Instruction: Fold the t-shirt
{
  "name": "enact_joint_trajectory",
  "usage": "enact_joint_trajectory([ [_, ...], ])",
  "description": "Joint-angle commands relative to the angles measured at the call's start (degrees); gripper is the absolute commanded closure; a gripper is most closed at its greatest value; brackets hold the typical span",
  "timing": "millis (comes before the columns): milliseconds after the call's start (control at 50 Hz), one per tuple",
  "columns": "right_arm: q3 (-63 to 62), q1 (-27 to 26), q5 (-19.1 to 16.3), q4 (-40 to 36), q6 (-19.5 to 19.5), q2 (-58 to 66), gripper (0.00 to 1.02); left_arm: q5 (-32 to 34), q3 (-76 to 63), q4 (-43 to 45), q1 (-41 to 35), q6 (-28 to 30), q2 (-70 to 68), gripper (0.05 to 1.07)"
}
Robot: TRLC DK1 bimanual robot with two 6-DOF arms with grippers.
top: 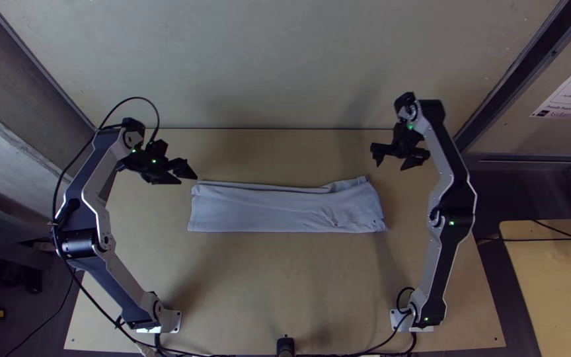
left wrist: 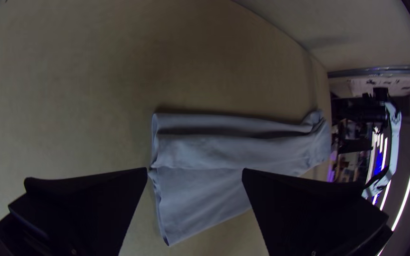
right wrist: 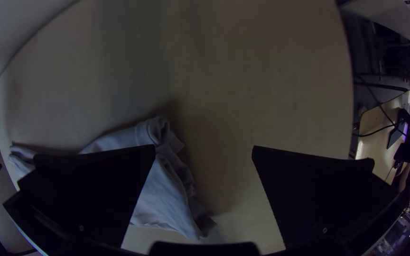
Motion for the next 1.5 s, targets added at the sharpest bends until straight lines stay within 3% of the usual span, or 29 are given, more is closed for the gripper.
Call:
enact_joint_trajectory([
  [0,2.49,-0.73,0.50,-1.32,-0.69,-6.51,0.03,2.83,-3.66,-0.02,2.44,0.30,-1.32,0.10],
  [500,4.07,-1.88,0.41,-1.23,-0.07,-20.75,0.03,12.06,-15.17,7.45,10.79,7.24,-1.84,0.10],
  [880,2.84,-1.79,0.32,-0.62,1.51,-27.60,0.03,12.14,-27.21,15.98,10.26,7.68,-1.58,0.10],
  [1080,0.82,-1.88,0.32,-0.62,1.60,-29.98,0.03,12.14,-30.82,20.90,5.43,3.03,-2.46,0.10],
  [1340,-4.90,-1.79,0.41,-0.62,1.86,-33.32,0.03,11.53,-33.28,30.66,-5.56,-10.42,-4.39,0.10],
  [1480,-7.18,-1.88,0.41,-0.44,1.86,-34.72,0.03,8.10,-32.57,34.96,-11.98,-17.01,-4.30,0.10],
])
